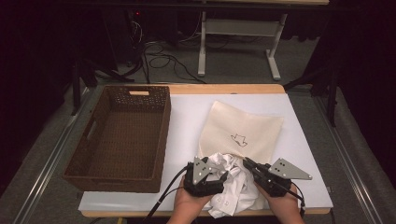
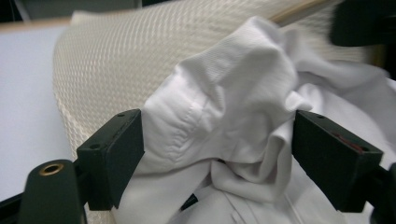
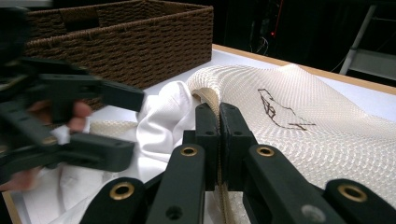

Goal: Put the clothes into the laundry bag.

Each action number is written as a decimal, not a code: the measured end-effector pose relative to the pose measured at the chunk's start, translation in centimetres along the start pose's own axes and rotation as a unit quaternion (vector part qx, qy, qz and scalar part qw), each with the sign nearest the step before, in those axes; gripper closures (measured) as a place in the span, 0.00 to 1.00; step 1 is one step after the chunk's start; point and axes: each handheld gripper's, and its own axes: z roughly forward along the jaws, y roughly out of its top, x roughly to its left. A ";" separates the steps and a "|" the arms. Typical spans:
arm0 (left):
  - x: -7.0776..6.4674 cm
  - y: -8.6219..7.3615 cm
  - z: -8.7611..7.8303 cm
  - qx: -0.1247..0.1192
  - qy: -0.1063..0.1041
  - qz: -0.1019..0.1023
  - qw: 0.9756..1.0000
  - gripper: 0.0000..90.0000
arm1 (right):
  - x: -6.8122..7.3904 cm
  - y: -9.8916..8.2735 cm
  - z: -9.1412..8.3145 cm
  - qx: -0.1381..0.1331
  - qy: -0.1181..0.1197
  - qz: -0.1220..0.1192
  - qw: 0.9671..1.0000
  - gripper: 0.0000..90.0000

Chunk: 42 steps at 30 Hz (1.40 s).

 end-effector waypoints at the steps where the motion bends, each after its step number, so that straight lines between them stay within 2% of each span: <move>1: 0.3 0.1 0.5 0.011 0.001 -0.011 1.000 0.20 | 0.0 0.0 0.0 0.000 0.000 0.000 1.000 0.99; 3: 0.5 0.1 1.0 0.017 -0.006 -0.032 0.999 0.32 | 0.0 0.0 0.0 0.001 -0.001 0.000 1.000 0.99; 4: 0.6 0.2 1.2 0.019 -0.012 -0.037 0.999 0.49 | 0.0 0.0 0.0 0.002 -0.001 0.003 1.000 0.99; 6: 0.4 0.2 1.7 0.025 -0.016 -0.028 0.999 0.63 | -0.1 -0.1 0.1 0.002 -0.002 0.000 1.000 0.99; 7: 0.3 0.2 1.9 0.027 -0.018 -0.025 0.999 0.63 | -0.1 -0.1 0.1 0.002 -0.002 0.000 1.000 0.99; 10: -0.3 0.5 2.4 0.032 -0.017 -0.011 0.999 0.77 | -0.1 -0.1 0.1 0.003 0.000 0.002 1.000 0.99; 13: -0.8 0.8 3.1 0.038 -0.022 -0.010 0.999 0.83 | -0.1 -0.1 0.2 0.003 -0.001 0.002 1.000 0.99; 15: -1.5 0.9 3.6 0.042 -0.027 0.002 0.999 0.86 | -0.1 0.0 0.2 0.001 0.000 0.003 1.000 0.99; 16: -1.9 0.9 3.9 0.043 -0.024 0.016 0.999 0.91 | -0.1 0.0 0.2 -0.001 0.001 -0.002 1.000 0.99; 17: -2.2 0.9 4.0 0.043 -0.022 0.022 0.999 0.91 | -0.1 0.0 0.2 -0.001 0.001 -0.002 1.000 0.99; 18: -2.4 1.0 4.2 0.043 -0.018 0.028 0.998 0.97 | 0.0 0.1 0.1 -0.001 0.002 -0.001 1.000 0.99; 21: -2.3 1.1 4.8 0.048 -0.009 0.032 0.998 0.98 | 0.0 0.1 0.1 -0.003 0.002 -0.001 1.000 0.99; 26: -2.2 1.3 6.4 0.068 0.013 0.021 0.997 0.98 | 0.2 0.1 0.1 -0.003 0.004 0.002 1.000 0.99; 30: -2.2 1.3 6.7 0.068 0.018 0.023 0.997 0.95 | 0.1 0.0 0.2 -0.002 0.005 0.000 1.000 0.99; 31: -2.2 1.3 6.2 0.062 0.017 0.028 0.998 0.83 | 0.0 0.0 0.1 -0.002 0.004 0.000 1.000 0.99; 32: -2.2 1.2 5.7 0.049 0.010 0.028 0.998 0.74 | 0.0 0.0 0.1 0.000 0.003 0.003 1.000 0.99; 33: -2.2 1.0 4.9 0.033 0.004 0.028 0.999 0.74 | 0.0 0.0 0.1 0.000 0.003 0.003 1.000 0.99; 34: -2.2 0.9 4.1 0.022 -0.003 0.026 0.999 0.63 | -0.2 -0.1 0.0 -0.002 0.002 0.004 1.000 0.99; 35: -2.1 0.8 3.2 0.018 -0.013 0.022 1.000 0.60 | -0.2 -0.1 0.0 -0.002 0.001 0.004 1.000 0.99; 37: -2.0 0.3 1.4 0.001 -0.018 0.028 0.999 0.59 | -0.2 -0.1 0.0 -0.002 0.000 0.005 1.000 0.99; 39: -1.6 -0.1 0.1 -0.005 -0.019 0.030 0.999 0.61 | -0.1 -0.1 0.0 -0.003 0.001 0.004 1.000 0.99; 41: -0.7 -0.4 -1.1 -0.016 0.010 0.039 0.999 0.59 | 0.0 0.0 0.0 0.000 0.000 0.001 1.000 0.99; 42: -0.3 -0.4 -1.3 -0.019 0.023 0.036 0.999 0.59 | 0.0 0.0 0.0 0.000 0.000 0.001 1.000 0.99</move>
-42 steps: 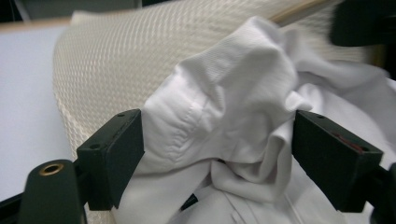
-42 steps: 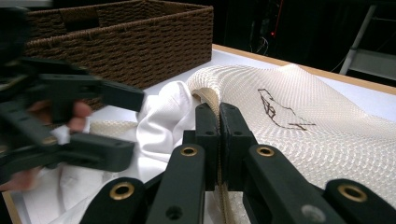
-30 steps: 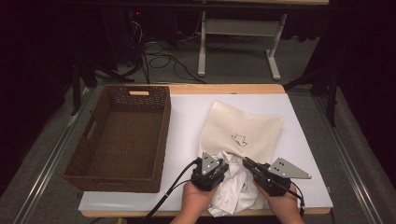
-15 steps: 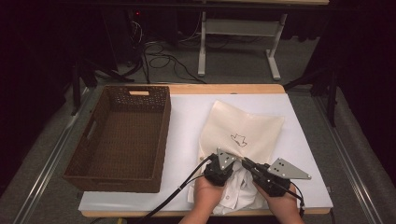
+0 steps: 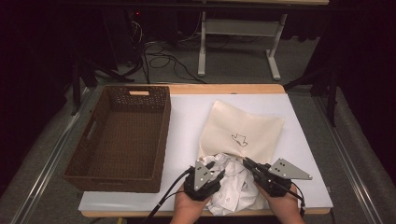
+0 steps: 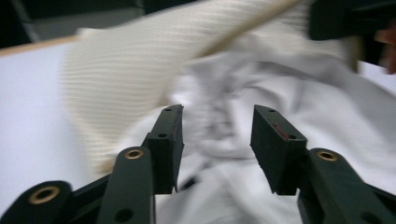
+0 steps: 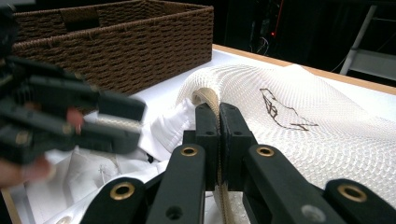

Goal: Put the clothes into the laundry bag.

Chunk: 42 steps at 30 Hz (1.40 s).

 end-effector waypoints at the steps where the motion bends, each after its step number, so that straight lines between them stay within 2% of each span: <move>1: 0.6 0.0 0.0 0.002 0.017 -0.005 1.000 0.55 | 0.0 0.0 0.0 -0.001 0.001 -0.001 1.000 0.99; 2: 1.1 0.0 0.2 0.007 0.031 -0.011 0.999 0.49 | 0.0 0.0 0.0 0.000 0.000 -0.001 1.000 0.99; 3: 1.7 0.0 0.7 0.022 0.042 -0.018 0.999 0.44 | 0.0 0.0 0.0 0.000 0.000 0.000 1.000 0.99; 4: 2.1 0.0 1.3 0.041 0.042 -0.029 0.998 0.39 | 0.0 0.0 0.0 0.000 0.000 0.000 1.000 0.99; 6: 2.5 -0.2 2.2 0.066 0.025 -0.037 0.997 0.40 | 0.0 0.0 0.0 0.000 0.000 0.000 1.000 0.99; 7: 2.6 -0.2 2.6 0.077 0.021 -0.039 0.996 0.56 | -0.1 0.0 0.0 0.000 0.002 0.001 1.000 0.99; 8: 2.6 -0.3 2.7 0.079 0.017 -0.036 0.996 0.56 | -0.1 0.0 0.0 0.000 0.002 0.001 1.000 0.99; 9: 2.5 -0.3 2.8 0.074 0.020 -0.031 0.997 0.65 | -0.1 -0.1 0.0 0.000 0.002 0.003 1.000 0.99; 10: 2.3 -0.3 2.9 0.072 0.020 -0.024 0.997 0.83 | -0.1 -0.1 0.0 -0.001 0.000 0.004 1.000 0.99; 11: 2.1 -0.3 2.8 0.067 0.020 -0.018 0.997 0.83 | -0.1 -0.1 0.0 -0.001 0.000 0.004 1.000 0.99; 14: 1.4 0.0 2.0 0.049 0.016 -0.005 0.999 0.93 | -0.2 -0.1 0.0 -0.002 -0.001 0.004 1.000 0.99; 16: 0.5 0.3 1.7 0.035 0.009 0.002 0.999 0.94 | -0.1 -0.1 0.0 -0.003 0.000 0.002 1.000 0.99; 18: -0.2 0.5 1.9 0.033 -0.003 0.007 0.999 0.94 | -0.1 0.0 0.0 -0.002 0.000 0.002 1.000 0.99; 21: -0.7 0.7 3.1 0.036 -0.002 0.006 0.999 0.93 | 0.0 0.0 0.0 -0.001 -0.001 0.001 1.000 0.99; 24: -0.4 0.7 4.6 0.043 0.004 -0.007 0.999 0.87 | 0.0 0.0 0.0 -0.001 0.001 0.001 1.000 0.99; 27: -0.3 0.4 5.2 0.053 -0.002 -0.012 0.999 0.70 | -0.1 0.0 0.1 -0.001 0.003 0.001 1.000 0.99; 29: -0.1 0.1 4.2 0.040 -0.007 -0.024 0.999 0.61 | -0.1 -0.1 0.0 -0.001 0.002 0.004 1.000 0.99; 33: 0.1 -0.5 1.7 0.022 -0.002 -0.031 0.999 0.53 | -0.2 -0.1 0.0 -0.001 0.003 0.002 1.000 0.99; 34: 0.2 -0.8 0.7 0.017 -0.002 -0.044 0.999 0.49 | -0.1 -0.1 0.0 0.000 0.003 0.002 1.000 0.99; 35: 0.2 -0.8 0.7 0.017 -0.002 -0.044 0.999 0.46 | -0.1 -0.1 0.0 0.000 0.003 0.002 1.000 0.99; 36: 0.2 -1.0 0.0 0.013 -0.001 -0.046 0.999 0.46 | -0.1 -0.1 0.0 0.001 0.005 0.000 1.000 0.99; 39: 0.1 -1.4 -1.1 0.013 0.002 -0.042 0.999 0.38 | 0.0 -0.1 0.0 0.001 0.002 -0.002 1.000 0.99; 42: 0.2 -1.6 -1.8 0.010 -0.004 -0.049 0.999 0.31 | 0.0 -0.2 0.1 0.002 0.002 0.000 1.000 0.99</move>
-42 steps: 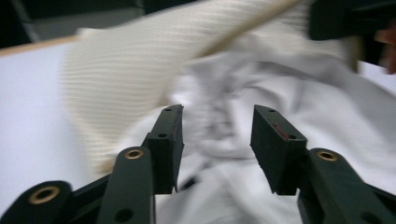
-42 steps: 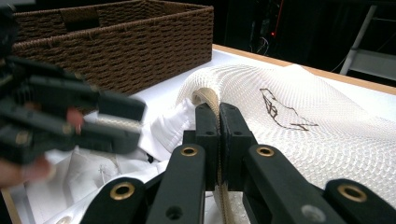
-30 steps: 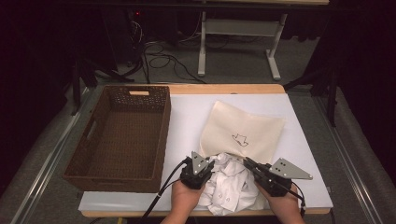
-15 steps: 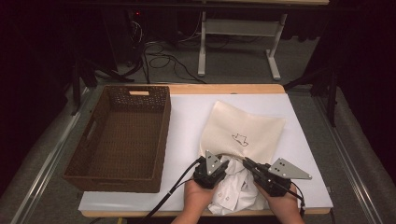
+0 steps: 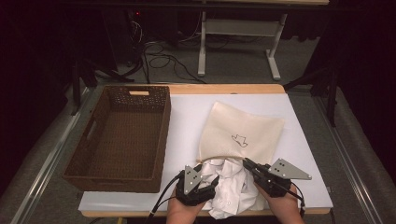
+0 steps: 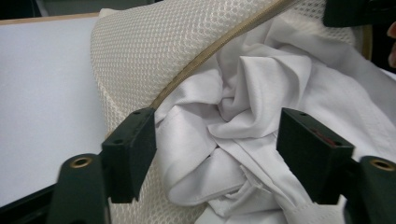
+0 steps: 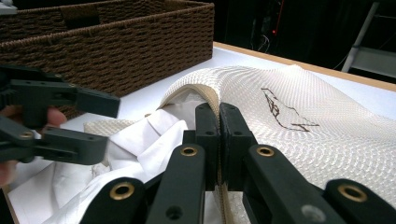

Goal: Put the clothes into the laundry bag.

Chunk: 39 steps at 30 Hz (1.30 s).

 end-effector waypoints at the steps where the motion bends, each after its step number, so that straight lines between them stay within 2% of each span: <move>1: -0.1 -0.1 -0.1 0.004 -0.008 -0.003 1.000 0.29 | 0.0 0.0 0.0 0.000 0.000 0.001 1.000 0.99; 3: -0.6 -0.7 -0.1 0.026 -0.032 -0.006 0.999 0.23 | 0.0 0.0 -0.1 0.002 0.000 0.002 1.000 0.99; 5: -1.2 -1.0 0.1 0.039 -0.040 0.002 0.998 0.18 | 0.0 0.0 -0.1 0.002 -0.001 0.000 1.000 0.99; 7: -1.8 -1.5 0.8 0.061 -0.056 0.017 0.996 0.18 | 0.1 -0.1 0.0 0.001 0.000 0.003 1.000 0.99; 8: -1.9 -1.7 1.2 0.074 -0.058 0.019 0.995 0.18 | 0.1 -0.1 0.0 0.002 0.001 0.001 1.000 0.99; 10: -2.2 -2.2 2.0 0.106 -0.067 0.025 0.992 0.19 | 0.1 -0.1 0.1 0.005 0.002 0.002 1.000 0.99; 12: -2.4 -2.6 2.4 0.122 -0.067 0.035 0.990 0.21 | 0.1 -0.2 0.1 0.005 0.001 -0.002 1.000 0.99; 15: -2.4 -2.5 2.5 0.127 -0.072 0.028 0.989 0.30 | 0.1 -0.2 0.1 0.007 0.003 -0.002 1.000 0.99; 18: -2.5 -2.5 2.2 0.127 -0.077 0.031 0.988 0.39 | 0.2 -0.2 0.2 0.008 0.003 0.000 1.000 0.99; 20: -2.6 -2.5 2.1 0.123 -0.080 0.029 0.989 0.53 | 0.3 -0.2 0.1 0.007 0.002 -0.002 1.000 0.99; 21: -2.6 -2.6 2.0 0.122 -0.085 0.027 0.989 0.53 | 0.3 -0.2 0.1 0.007 0.002 -0.002 1.000 0.99; 25: -2.8 -2.5 1.8 0.121 -0.094 0.029 0.988 0.72 | 0.3 -0.2 0.1 0.006 0.002 -0.003 1.000 0.99; 29: -2.7 -2.1 1.6 0.124 -0.105 0.022 0.986 0.79 | 0.3 -0.3 0.2 0.007 0.003 -0.003 1.000 0.99; 33: -2.5 -1.4 1.1 0.113 -0.109 0.014 0.988 0.81 | 0.1 -0.3 0.1 0.006 0.005 -0.005 1.000 0.99; 39: -1.9 -0.5 0.4 0.087 -0.119 -0.010 0.989 0.82 | 0.1 -0.3 0.1 0.006 0.001 -0.004 1.000 0.99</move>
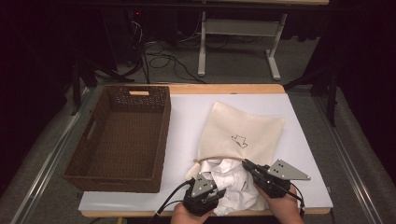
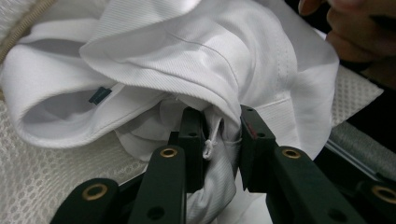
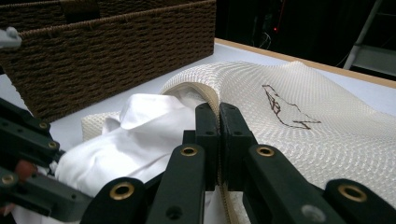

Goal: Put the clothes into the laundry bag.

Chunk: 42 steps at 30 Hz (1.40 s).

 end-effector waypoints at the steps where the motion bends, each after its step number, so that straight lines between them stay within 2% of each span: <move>1: 0.0 0.1 -0.1 -0.002 -0.001 -0.001 1.000 0.82 | 0.0 0.0 0.0 0.000 -0.001 -0.001 1.000 0.99; 13: 0.5 0.9 -1.5 -0.046 0.010 -0.004 0.999 0.83 | 0.4 0.0 0.2 0.003 0.001 -0.012 1.000 0.99; 20: 0.8 1.4 -1.9 -0.062 0.017 -0.006 0.998 0.83 | 0.6 0.2 0.3 0.001 0.002 -0.010 1.000 0.99; 22: 0.9 1.6 -1.7 -0.067 0.018 -0.011 0.998 0.83 | 0.5 0.2 0.3 0.000 0.002 -0.010 1.000 0.99; 28: 0.9 2.1 -1.1 -0.073 0.028 -0.007 0.997 0.83 | 0.4 0.3 0.2 -0.003 0.006 -0.010 1.000 0.99; 38: 0.8 2.5 1.4 -0.091 0.046 -0.011 0.995 0.83 | 0.2 0.4 0.2 -0.007 0.000 -0.004 1.000 0.99; 42: 0.7 2.8 1.8 -0.088 0.056 0.002 0.994 0.83 | 0.2 0.5 0.1 -0.007 0.000 0.000 1.000 0.99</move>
